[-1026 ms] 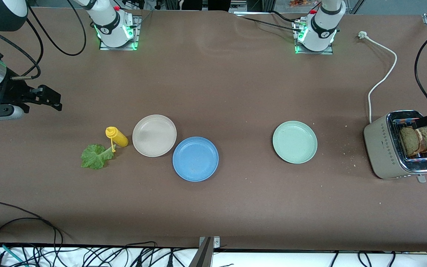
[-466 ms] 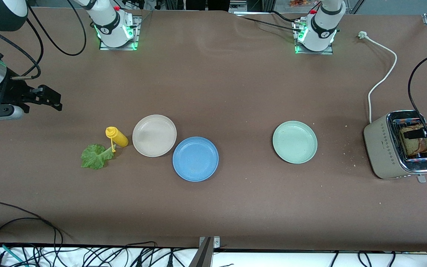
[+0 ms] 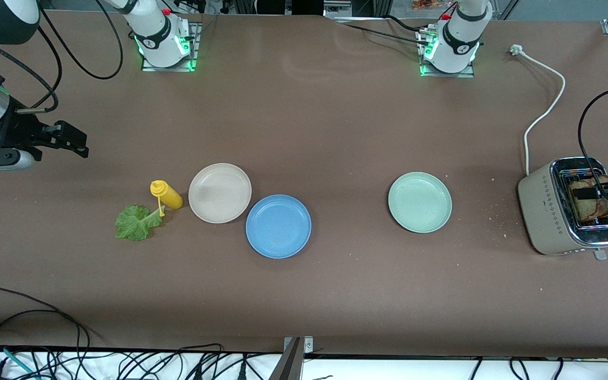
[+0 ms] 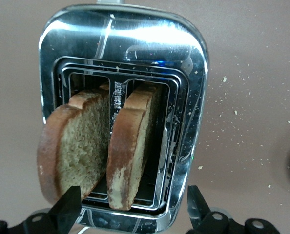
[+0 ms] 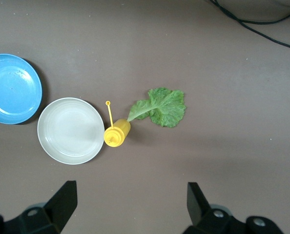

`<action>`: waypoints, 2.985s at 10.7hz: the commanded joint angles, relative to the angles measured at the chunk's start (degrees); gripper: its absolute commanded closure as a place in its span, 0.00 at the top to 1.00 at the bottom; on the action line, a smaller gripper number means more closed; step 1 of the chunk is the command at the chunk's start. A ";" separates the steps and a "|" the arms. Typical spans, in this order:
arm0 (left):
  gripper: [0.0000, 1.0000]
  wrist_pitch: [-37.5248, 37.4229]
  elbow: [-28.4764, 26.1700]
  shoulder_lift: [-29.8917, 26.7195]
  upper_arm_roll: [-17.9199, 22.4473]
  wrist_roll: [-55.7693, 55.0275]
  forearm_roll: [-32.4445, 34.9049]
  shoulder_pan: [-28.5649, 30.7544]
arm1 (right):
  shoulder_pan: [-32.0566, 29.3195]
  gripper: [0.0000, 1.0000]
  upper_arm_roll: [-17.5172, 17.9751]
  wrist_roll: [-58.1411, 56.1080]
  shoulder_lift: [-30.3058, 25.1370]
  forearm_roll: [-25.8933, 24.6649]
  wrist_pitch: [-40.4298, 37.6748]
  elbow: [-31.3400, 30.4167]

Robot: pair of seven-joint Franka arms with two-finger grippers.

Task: Make sandwich in blue plate with both arms
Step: 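Reach the left gripper down to the bread slice in the toaster, then grasp the bread slice with the left gripper and lift it out, then carry the bread slice with the left gripper over the blue plate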

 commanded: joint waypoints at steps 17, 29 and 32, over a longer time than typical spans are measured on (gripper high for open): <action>0.00 -19.75 11.06 -8.28 -11.67 -11.69 -8.00 -0.48 | -0.07 1.00 -0.13 -0.51 -0.20 0.86 -0.40 0.67; 0.00 20.64 10.62 7.96 -22.14 -62.04 -24.21 -27.87 | -0.33 1.00 -0.48 -0.51 -0.20 0.86 -0.48 0.67; 0.00 33.47 10.53 13.32 -21.97 -63.79 -23.86 -33.69 | -0.33 1.00 -0.39 -0.51 -0.20 0.94 -0.48 0.67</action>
